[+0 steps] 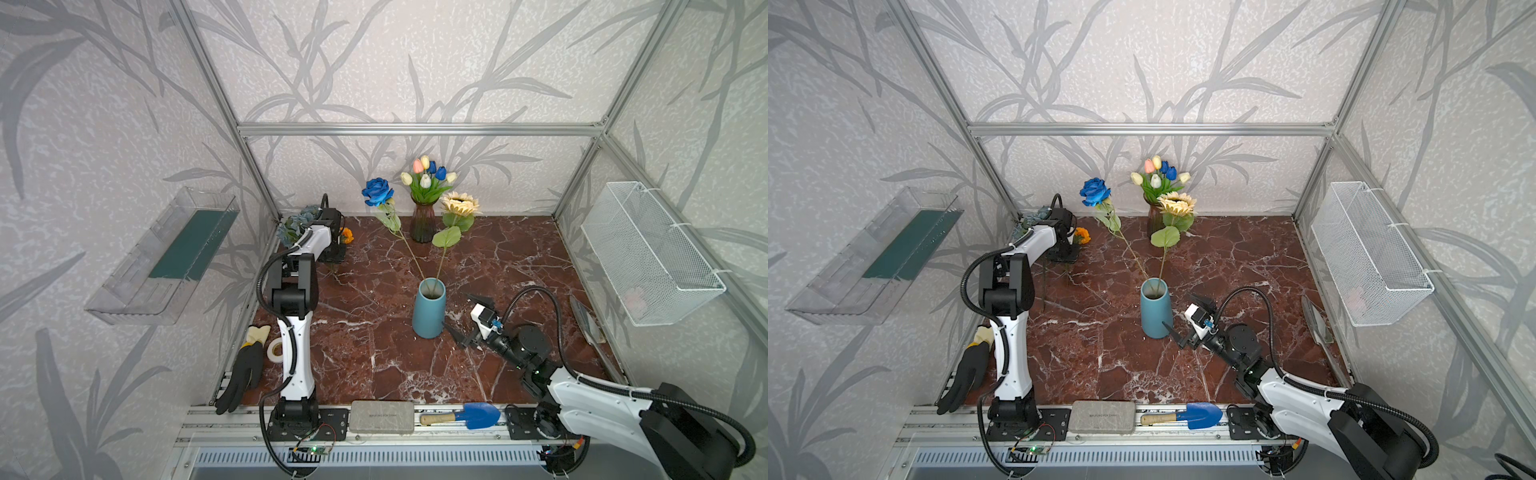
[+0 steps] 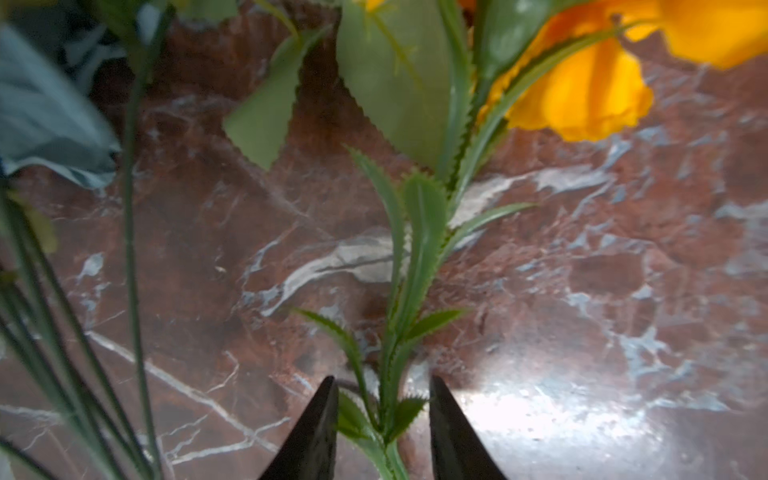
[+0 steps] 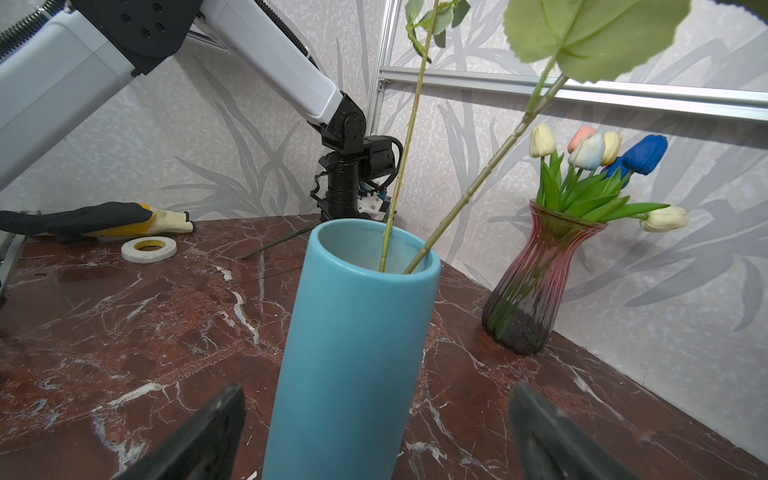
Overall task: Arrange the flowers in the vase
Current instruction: 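Grasp an orange flower stem in the pile with the left gripper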
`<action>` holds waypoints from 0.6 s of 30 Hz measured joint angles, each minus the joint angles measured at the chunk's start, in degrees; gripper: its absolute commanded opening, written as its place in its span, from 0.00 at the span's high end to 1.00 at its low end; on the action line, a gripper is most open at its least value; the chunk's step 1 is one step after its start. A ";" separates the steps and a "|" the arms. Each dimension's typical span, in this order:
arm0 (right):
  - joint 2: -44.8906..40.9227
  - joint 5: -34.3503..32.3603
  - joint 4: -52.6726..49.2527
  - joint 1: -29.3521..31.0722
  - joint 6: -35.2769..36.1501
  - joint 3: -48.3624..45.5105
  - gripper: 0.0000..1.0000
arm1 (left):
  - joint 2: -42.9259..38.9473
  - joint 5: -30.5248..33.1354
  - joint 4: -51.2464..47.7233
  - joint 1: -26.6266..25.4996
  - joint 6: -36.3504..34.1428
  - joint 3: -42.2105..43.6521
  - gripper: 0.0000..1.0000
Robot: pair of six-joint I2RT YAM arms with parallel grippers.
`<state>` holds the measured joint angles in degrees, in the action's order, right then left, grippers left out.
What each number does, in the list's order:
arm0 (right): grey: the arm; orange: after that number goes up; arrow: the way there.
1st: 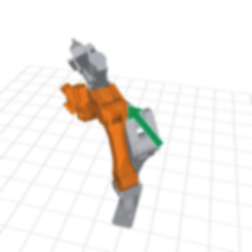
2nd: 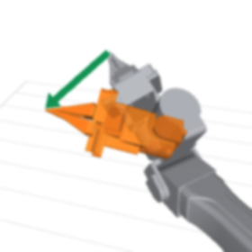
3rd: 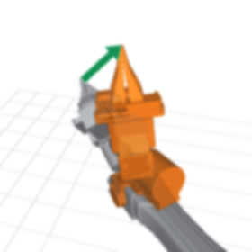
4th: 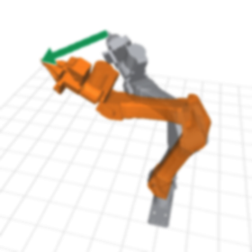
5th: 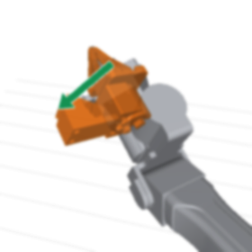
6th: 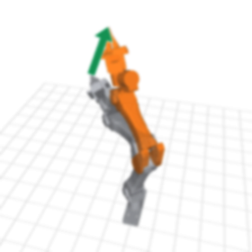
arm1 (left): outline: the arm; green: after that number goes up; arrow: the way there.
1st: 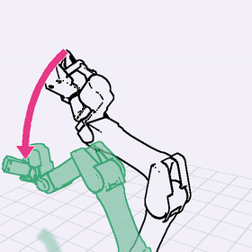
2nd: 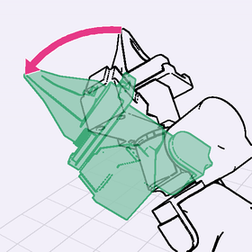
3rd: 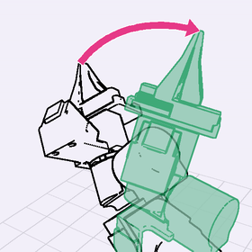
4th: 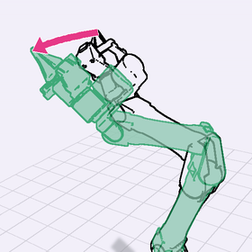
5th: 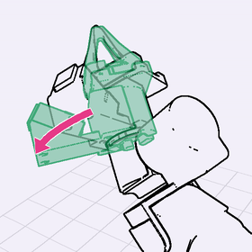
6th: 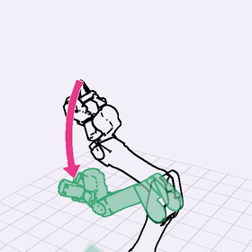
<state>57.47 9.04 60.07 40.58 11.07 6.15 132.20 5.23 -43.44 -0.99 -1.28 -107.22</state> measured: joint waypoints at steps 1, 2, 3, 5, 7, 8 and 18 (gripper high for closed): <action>0.00 0.00 -0.02 0.00 0.00 0.00 0.01 | 0.02 -0.66 -0.17 0.00 0.09 0.00 0.75; 0.00 -0.02 0.00 0.00 0.00 0.00 0.01 | 0.04 -1.16 -0.44 0.00 -0.11 0.00 0.79; 0.00 -0.02 -0.02 0.00 0.00 0.00 0.01 | 0.04 -1.86 -0.76 0.00 -0.04 0.00 0.82; 0.02 0.00 -0.02 0.00 0.00 0.00 0.01 | 0.04 -2.95 -1.25 0.00 -0.09 0.00 0.90; 0.02 0.00 -0.02 0.00 -0.02 0.00 0.01 | 0.04 -3.93 -1.57 0.00 -0.26 0.09 0.92; 0.02 -0.02 0.00 0.00 0.00 0.00 0.01 | 0.02 -4.17 -1.73 0.00 0.07 0.17 0.93; 0.13 -0.02 0.00 -0.02 0.00 0.00 0.01 | -6.86 -8.50 0.24 -0.94 3.21 10.05 0.98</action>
<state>57.60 9.02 60.07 40.56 11.07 6.15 125.34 -3.27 -43.20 -1.93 1.93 -97.17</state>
